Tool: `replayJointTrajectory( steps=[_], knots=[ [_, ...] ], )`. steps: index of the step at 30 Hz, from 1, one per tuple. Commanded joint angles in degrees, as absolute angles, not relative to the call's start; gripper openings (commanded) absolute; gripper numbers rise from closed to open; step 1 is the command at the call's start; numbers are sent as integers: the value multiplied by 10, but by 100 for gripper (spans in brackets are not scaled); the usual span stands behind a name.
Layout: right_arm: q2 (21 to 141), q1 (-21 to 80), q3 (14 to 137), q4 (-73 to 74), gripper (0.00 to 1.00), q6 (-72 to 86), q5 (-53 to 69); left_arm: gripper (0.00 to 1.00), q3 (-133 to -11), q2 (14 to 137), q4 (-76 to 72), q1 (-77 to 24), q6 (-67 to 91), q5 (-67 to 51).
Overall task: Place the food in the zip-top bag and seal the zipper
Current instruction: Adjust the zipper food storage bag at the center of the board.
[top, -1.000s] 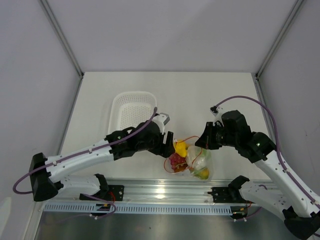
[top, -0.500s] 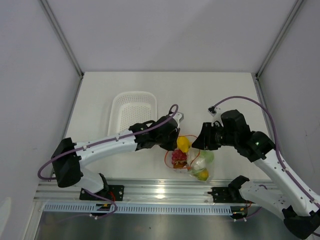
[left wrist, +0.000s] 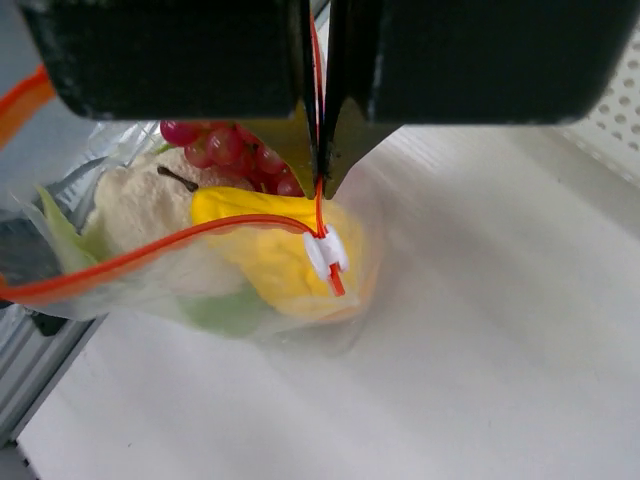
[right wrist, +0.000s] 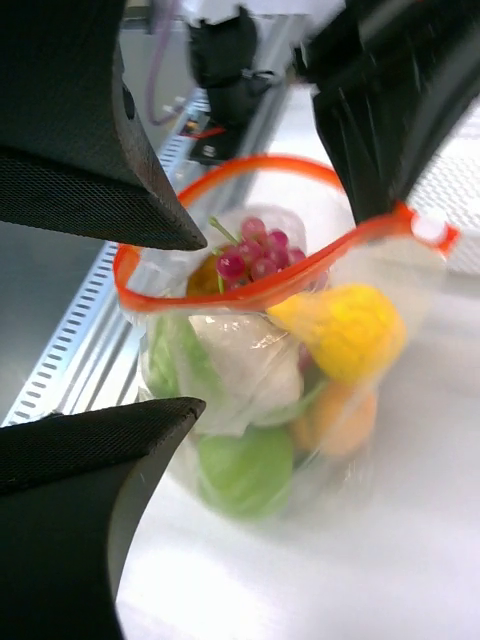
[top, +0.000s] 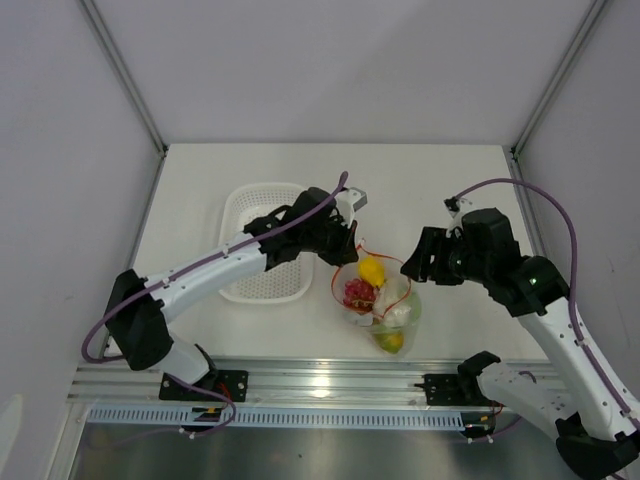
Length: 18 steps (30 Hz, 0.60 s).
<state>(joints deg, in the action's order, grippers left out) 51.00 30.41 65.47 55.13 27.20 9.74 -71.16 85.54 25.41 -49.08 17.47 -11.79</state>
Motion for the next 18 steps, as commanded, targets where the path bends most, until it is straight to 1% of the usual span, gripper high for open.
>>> replayJointTrajectory(
  steps=[1,3,6,7,8,9,13,17,18],
  knots=[
    [506,261,676,595,63,258,58,1,-765,867,223,-474,134,-176],
    [504,237,662,606,63,265,45,0,-775,884,216,-474,135,-192],
    [499,228,646,621,62,289,3,1,-787,906,210,-474,143,-205],
    [497,221,642,621,62,292,5,1,-792,919,210,-473,143,-208],
    [491,216,637,612,61,292,19,1,-806,926,210,-473,144,-210],
    [471,212,637,600,61,287,66,1,-811,933,212,-472,144,-214],
    [435,206,665,561,64,280,111,1,-836,955,221,-470,142,-221],
    [467,201,720,586,63,268,91,0,-839,954,217,-468,141,-220],
    [467,200,722,579,63,265,107,1,-840,955,218,-466,141,-221]
  ],
)
